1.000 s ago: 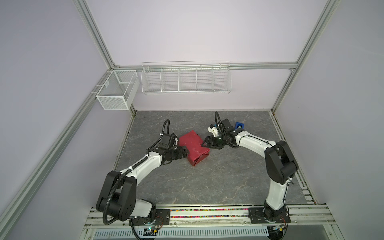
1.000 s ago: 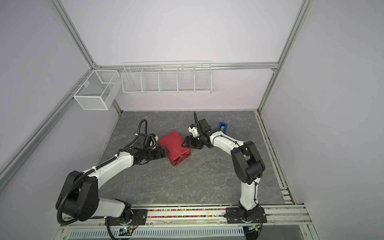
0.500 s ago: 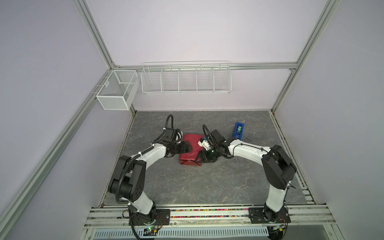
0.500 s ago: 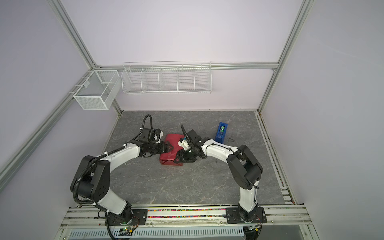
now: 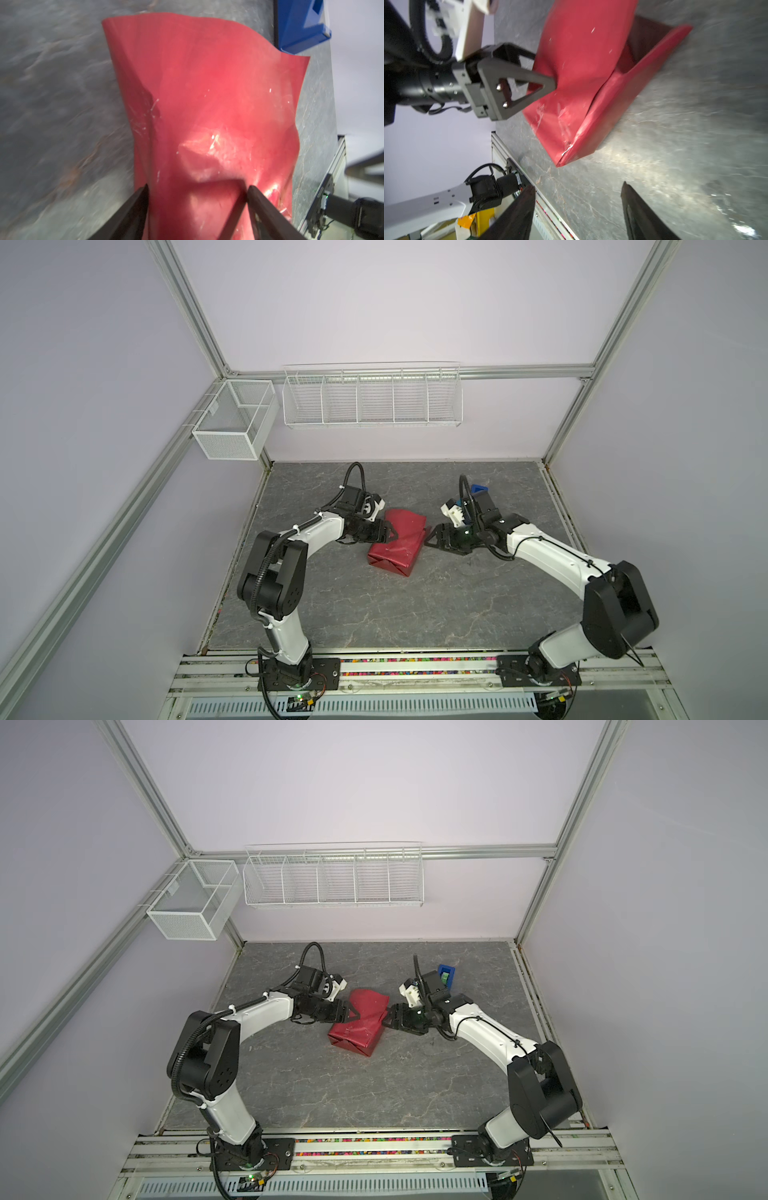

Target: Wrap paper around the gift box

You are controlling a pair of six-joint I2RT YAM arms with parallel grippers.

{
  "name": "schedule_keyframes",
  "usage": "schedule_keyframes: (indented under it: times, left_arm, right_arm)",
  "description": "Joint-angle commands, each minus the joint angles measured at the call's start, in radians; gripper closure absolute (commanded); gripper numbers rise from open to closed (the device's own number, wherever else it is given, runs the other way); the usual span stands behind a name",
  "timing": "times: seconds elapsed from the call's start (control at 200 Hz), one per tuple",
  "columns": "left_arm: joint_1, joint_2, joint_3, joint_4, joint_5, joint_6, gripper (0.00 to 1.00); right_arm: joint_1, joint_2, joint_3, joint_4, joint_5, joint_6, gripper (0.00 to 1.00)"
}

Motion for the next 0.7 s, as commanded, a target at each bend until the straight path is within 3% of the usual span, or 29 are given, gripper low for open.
schedule_keyframes:
  times: [0.0,0.26,0.575,0.695]
  left_arm:
    - [-0.076,0.057,0.086,-0.144,-0.026,0.145,0.27]
    - [-0.175,0.13,0.204,-0.286,0.021,0.3,0.29]
    - [-0.24,0.092,0.196,-0.358,0.125,0.439,0.27]
    - [-0.241,0.092,0.207,-0.369,0.084,0.423,0.27]
  right_arm:
    - [-0.065,-0.007,0.017,-0.1,-0.037,-0.085,0.31]
    - [-0.232,0.027,0.061,-0.214,-0.132,-0.194,0.29]
    - [-0.241,0.132,0.109,-0.3,-0.271,-0.344,0.3]
    - [-0.243,0.203,0.129,-0.311,-0.31,-0.359,0.31]
